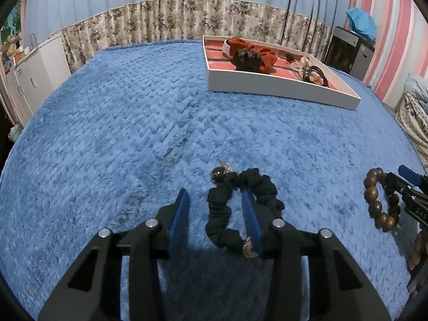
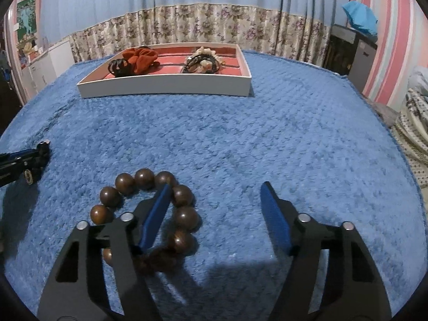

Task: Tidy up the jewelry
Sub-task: 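Grasp black hair tie with left gripper while right gripper grasps wooden bead bracelet, then carry hair tie with left tool while right tool carries bead bracelet into tray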

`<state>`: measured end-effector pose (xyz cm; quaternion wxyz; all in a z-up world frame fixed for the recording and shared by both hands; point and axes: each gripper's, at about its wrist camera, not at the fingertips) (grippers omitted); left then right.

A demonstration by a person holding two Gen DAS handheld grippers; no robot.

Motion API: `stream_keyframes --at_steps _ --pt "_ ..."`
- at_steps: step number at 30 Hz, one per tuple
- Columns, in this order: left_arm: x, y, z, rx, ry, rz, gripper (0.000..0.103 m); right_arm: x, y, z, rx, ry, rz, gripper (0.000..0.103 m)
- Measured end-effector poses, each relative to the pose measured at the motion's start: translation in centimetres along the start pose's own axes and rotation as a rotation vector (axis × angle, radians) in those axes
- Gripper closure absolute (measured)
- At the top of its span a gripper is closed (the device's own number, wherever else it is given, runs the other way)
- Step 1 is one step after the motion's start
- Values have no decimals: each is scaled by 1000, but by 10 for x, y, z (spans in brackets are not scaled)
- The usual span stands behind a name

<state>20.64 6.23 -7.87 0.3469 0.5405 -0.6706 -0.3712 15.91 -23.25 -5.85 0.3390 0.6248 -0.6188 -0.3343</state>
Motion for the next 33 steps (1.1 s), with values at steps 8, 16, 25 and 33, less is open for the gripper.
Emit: stream_keyframes --at_steps 8,16,25,33 --pt "1 0 -1 5 -12 3 72 -7 -5 1 -38 31 -51 55" --pt "0 0 0 6 -11 4 74 -6 -6 8 -67 15 -47 62" --pt "1 0 1 7 -13 -4 78 -16 -6 9 -73 34 -12 75" --pt "0 1 2 15 -11 -6 89 -11 -6 6 -68 21 -54 81"
Point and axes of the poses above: each gripper's, at about its wrist camera, not at the fingertips, and y roughly against the way its jaws point, x to its right, z to its underside, and after that the axes turned 10 degrees about -x, right-handed
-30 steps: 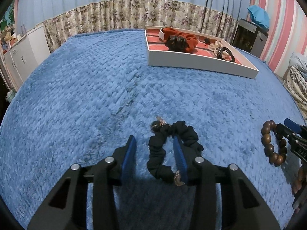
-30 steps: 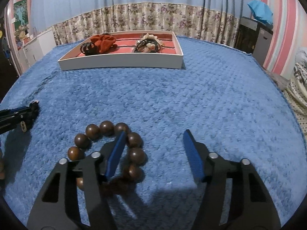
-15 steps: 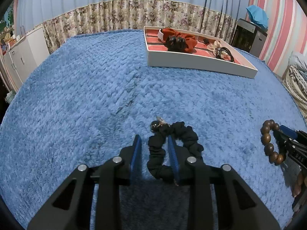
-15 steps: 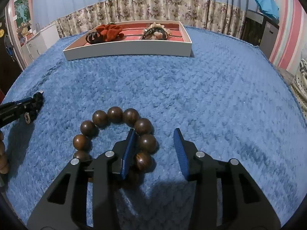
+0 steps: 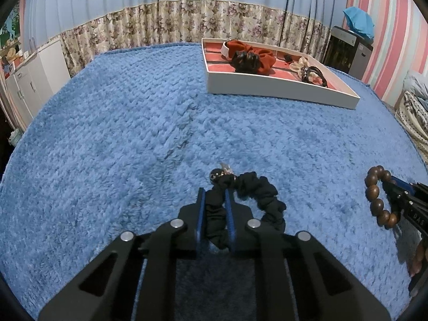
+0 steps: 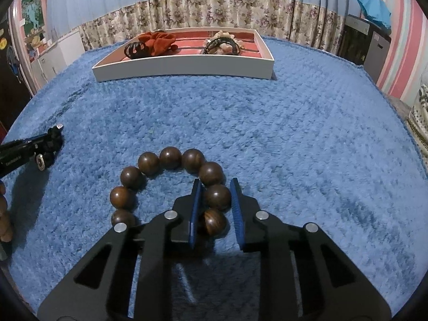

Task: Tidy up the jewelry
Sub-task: 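Carry hair tie with left tool while right tool carries bead bracelet into tray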

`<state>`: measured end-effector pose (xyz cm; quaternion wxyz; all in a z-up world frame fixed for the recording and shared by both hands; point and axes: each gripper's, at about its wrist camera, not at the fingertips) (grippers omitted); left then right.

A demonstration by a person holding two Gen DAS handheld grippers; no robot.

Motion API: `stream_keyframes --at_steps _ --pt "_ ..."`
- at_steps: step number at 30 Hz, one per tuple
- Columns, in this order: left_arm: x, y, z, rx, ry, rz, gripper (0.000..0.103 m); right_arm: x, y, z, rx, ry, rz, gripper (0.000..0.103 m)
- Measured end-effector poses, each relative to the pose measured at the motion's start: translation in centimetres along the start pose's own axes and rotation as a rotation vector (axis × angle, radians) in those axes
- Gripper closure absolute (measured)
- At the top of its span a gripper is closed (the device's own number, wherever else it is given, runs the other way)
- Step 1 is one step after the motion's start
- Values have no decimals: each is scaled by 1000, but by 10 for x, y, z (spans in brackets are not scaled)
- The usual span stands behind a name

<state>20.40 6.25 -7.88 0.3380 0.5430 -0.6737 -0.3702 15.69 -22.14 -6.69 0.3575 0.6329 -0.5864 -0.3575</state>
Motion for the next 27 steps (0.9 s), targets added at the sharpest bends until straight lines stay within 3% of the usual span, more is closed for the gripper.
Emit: stream_keyframes --at_steps 16,27 --pt "-3 22 -12 69 26 -15 92 2 18 -15 85 25 -25 84" --pt "19 54 -77 117 -12 -9 92 5 40 -76 176 49 -37 84"
Point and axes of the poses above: each gripper's, at about its wrist camera, not at the fingertips, and y roughly against the way its jaws point, x to its right, z to its underside, and after that the axes turned 10 degrees about -x, right-handed
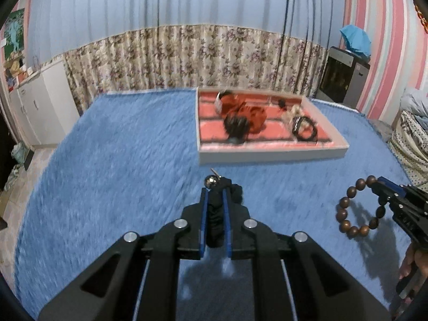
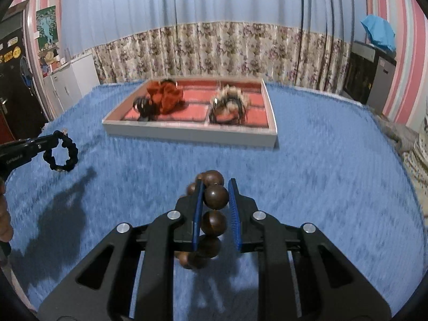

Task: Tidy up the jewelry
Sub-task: 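Carry hair tie with left tool while right tool carries bead bracelet into tray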

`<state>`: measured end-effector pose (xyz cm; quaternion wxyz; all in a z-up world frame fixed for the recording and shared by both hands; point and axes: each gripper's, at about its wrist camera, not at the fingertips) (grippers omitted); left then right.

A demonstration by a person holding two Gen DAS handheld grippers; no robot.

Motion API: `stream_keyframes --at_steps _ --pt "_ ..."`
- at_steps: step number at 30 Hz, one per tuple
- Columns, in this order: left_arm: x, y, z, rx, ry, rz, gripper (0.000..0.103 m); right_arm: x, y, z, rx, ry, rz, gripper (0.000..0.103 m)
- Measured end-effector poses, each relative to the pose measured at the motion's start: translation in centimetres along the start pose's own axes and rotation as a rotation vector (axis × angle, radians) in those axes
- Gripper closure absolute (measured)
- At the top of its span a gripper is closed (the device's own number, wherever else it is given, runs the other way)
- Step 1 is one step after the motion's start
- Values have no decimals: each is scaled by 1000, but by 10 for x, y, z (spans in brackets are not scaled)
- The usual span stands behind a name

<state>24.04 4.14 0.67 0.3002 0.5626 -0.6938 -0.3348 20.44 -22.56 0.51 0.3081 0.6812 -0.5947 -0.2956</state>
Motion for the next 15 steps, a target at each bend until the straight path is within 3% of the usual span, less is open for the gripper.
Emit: stream_keyframes --at_steps 5,10,15 --pt "14 -6 -46 12 -23 25 92 8 -3 -43 34 7 18 84" --pt "22 -39 -93 -8 -33 65 92 21 -12 -92 47 -6 23 84" --pt "30 -79 -115 -34 -45 40 92 25 -33 -130 29 -8 15 84"
Point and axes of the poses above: each gripper's, at about its wrist camera, not at the fingertips, and y roughly against the way its jaws point, x to its right, z to its underside, and after that the axes turned 10 degrees about -x, right-handed
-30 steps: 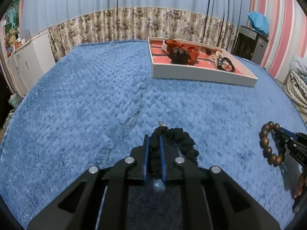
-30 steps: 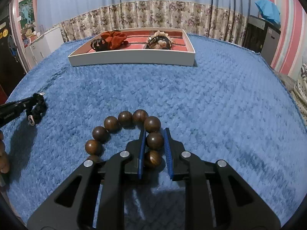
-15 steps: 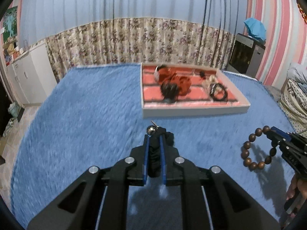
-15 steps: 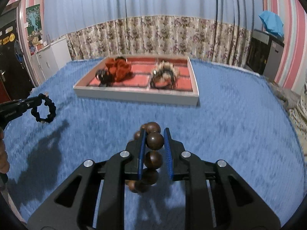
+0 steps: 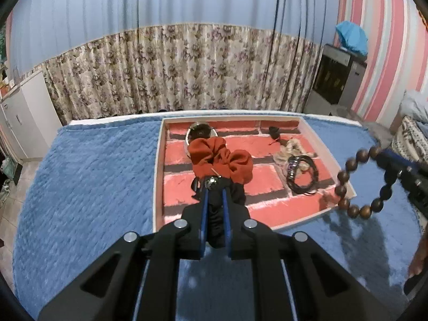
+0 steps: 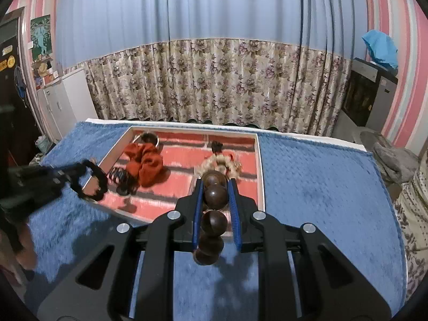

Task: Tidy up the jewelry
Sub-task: 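Carry hair tie with left tool while right tool carries bead bracelet into tray, then open left gripper releasing hair tie while right gripper releases bead bracelet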

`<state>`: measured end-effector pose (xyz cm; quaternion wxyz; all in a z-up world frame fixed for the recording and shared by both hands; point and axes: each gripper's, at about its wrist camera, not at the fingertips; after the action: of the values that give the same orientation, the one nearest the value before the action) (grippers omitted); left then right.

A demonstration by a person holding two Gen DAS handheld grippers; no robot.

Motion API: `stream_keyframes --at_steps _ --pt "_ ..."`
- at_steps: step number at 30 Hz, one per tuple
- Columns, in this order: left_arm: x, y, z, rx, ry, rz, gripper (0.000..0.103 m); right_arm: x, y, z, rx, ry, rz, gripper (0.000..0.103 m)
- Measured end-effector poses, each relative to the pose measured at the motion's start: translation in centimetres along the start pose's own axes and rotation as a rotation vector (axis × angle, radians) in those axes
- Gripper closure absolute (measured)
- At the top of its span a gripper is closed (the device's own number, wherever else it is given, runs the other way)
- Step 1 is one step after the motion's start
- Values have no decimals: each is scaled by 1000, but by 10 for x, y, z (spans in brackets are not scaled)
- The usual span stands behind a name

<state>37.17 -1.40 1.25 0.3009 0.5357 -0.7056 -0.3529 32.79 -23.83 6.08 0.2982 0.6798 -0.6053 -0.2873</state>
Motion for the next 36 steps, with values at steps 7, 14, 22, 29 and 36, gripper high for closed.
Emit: stream_keyframes --at_steps 7,14,22,29,36 --pt "-6 -43 -6 -41 19 -15 92 -1 -45 -6 -53 10 -1 84" --pt "-14 -67 0 -42 21 -72 92 8 -77 6 -85 -27 49 84" --pt "-18 -78 -2 -19 23 -122 91 17 -102 11 -128 -88 83 84" --pt "-28 -106 9 -80 48 -151 90 17 -120 20 -165 -97 83 84" --pt "-32 -105 10 -79 64 -147 87 10 -135 24 -219 -85 66 83"
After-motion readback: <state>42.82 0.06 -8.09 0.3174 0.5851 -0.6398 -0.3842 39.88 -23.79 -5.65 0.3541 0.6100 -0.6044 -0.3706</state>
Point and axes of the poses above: each gripper's, at about its wrist camera, not at the fingertips, and y roughly against the way its jaws point, x to its right, z to its underside, and after that the axes turned 10 degrees about -x, right-handed
